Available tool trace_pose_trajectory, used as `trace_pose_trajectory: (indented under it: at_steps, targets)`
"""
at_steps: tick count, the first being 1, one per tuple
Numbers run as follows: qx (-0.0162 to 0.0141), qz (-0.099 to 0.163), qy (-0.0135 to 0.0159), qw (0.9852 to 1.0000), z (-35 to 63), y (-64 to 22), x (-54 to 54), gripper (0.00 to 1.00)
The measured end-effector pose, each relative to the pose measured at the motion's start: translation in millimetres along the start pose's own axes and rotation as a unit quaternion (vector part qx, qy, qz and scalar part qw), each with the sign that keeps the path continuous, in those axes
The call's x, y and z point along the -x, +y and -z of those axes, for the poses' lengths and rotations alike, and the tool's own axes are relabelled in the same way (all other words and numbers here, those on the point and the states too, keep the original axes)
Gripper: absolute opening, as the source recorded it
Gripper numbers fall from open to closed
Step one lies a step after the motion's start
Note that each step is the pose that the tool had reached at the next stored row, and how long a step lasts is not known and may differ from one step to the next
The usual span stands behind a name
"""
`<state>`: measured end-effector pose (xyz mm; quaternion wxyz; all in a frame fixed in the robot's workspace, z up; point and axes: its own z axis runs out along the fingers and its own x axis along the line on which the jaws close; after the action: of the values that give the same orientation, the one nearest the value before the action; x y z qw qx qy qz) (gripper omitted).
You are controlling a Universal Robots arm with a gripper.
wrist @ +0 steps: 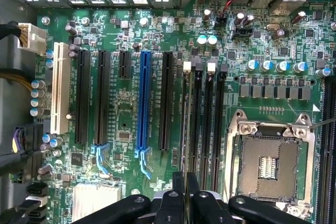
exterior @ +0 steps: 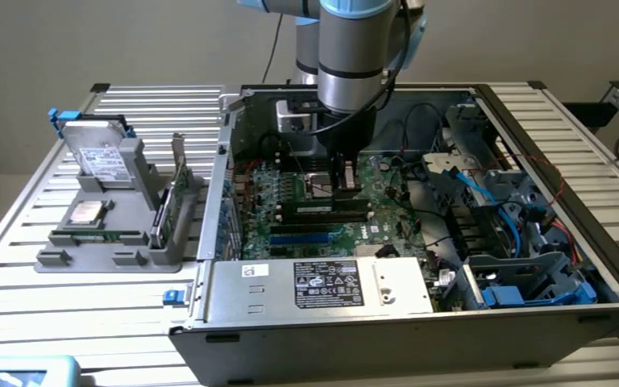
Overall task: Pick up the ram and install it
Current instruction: 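Insert the ram into the slot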
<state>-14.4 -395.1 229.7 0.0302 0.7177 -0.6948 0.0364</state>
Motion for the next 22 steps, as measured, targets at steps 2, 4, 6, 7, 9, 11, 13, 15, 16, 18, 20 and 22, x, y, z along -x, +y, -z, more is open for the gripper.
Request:
trace_pose_trajectory:
  at_steps: [2, 4, 6, 7, 9, 11, 13, 15, 16, 18, 20, 22]
  targets:
    - [0.0, 0.0, 0.0, 1.0, -0.2, 0.0, -0.1, 0.14]
    - [-0.0001, 0.0, 0.0, 1.0, -0.4, 0.0, -0.5, 0.14]
    - [0.0, 0.0, 0.0002, 1.0, -0.6, 0.0, -0.5, 0.14]
    - [-0.0001, 0.0, 0.0003, 1.0, -0.9, 0.0, -0.4, 0.14]
    - [0.0, 0.0, 0.0006, 1.0, -1.1, 0.0, -0.5, 0.14]
    - [-0.0002, 0.0, 0.001, 1.0, -1.8, 0.0, -0.4, 0.14]
    - [-0.0004, 0.0, 0.0014, 1.0, -2.1, 0.2, -0.4, 0.14]
    - [-0.001, 0.0, 0.0015, 1.0, -2.4, 0.7, -0.3, 0.14]
    - [-0.0013, 0.0, 0.0015, 1.0, -2.5, 0.7, -0.3, 0.14]
    - [-0.0016, 0.0, 0.0014, 1.0, -2.7, 0.8, -0.2, 0.14]
    - [-0.0019, 0.0, 0.0014, 1.0, -3.1, 1.0, -0.2, 0.14]
    - [-0.0021, 0.0, 0.0015, 1.0, -3.4, 1.4, -0.1, 0.14]
